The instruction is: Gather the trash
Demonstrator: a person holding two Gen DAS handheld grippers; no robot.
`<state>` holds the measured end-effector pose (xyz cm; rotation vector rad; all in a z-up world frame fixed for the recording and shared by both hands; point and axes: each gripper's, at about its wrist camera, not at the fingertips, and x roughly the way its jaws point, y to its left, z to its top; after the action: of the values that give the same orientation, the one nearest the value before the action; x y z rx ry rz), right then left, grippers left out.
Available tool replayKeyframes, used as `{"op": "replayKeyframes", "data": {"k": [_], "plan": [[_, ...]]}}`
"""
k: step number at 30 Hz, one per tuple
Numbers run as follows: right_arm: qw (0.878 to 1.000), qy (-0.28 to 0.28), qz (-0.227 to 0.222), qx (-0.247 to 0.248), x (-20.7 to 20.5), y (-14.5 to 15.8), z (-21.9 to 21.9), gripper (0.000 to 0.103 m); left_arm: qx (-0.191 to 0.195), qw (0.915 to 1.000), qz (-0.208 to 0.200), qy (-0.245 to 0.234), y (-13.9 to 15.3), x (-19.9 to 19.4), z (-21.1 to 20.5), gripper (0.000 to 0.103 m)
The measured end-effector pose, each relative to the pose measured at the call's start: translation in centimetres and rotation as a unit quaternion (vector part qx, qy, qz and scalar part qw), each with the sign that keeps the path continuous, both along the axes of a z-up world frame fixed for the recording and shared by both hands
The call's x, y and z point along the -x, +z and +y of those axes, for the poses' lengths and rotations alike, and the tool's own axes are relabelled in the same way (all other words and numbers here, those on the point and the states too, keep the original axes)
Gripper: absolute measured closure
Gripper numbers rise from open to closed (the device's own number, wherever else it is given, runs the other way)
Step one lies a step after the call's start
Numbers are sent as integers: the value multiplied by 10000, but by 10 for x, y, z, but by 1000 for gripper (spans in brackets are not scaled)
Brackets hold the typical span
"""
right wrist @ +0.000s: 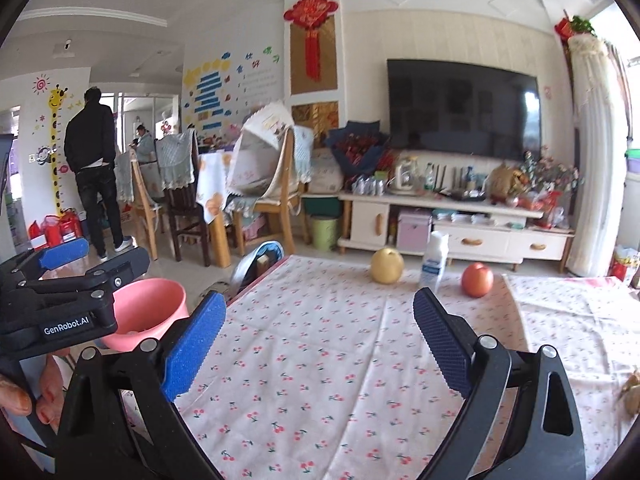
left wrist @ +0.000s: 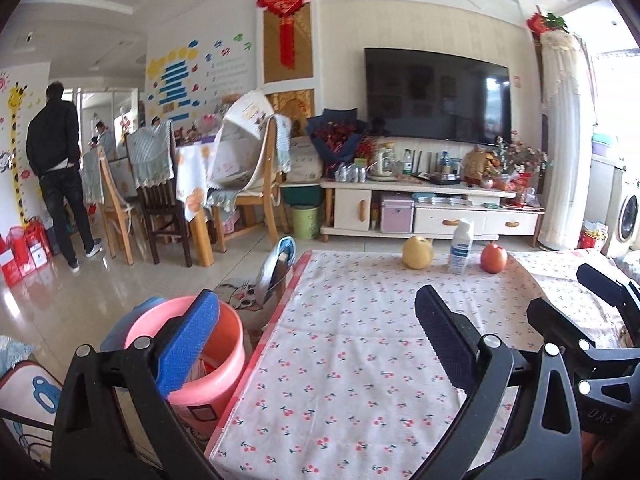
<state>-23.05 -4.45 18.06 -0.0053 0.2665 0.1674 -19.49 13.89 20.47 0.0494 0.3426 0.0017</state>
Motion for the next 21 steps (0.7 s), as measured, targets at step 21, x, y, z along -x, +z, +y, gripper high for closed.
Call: {"op": "replayKeyframes", "data": {"k": [21], "plan": [[9937, -708, -831, 230, 101, 35, -30, 6, -61, 9955, -808, -494, 48, 81, -52, 4]]}}
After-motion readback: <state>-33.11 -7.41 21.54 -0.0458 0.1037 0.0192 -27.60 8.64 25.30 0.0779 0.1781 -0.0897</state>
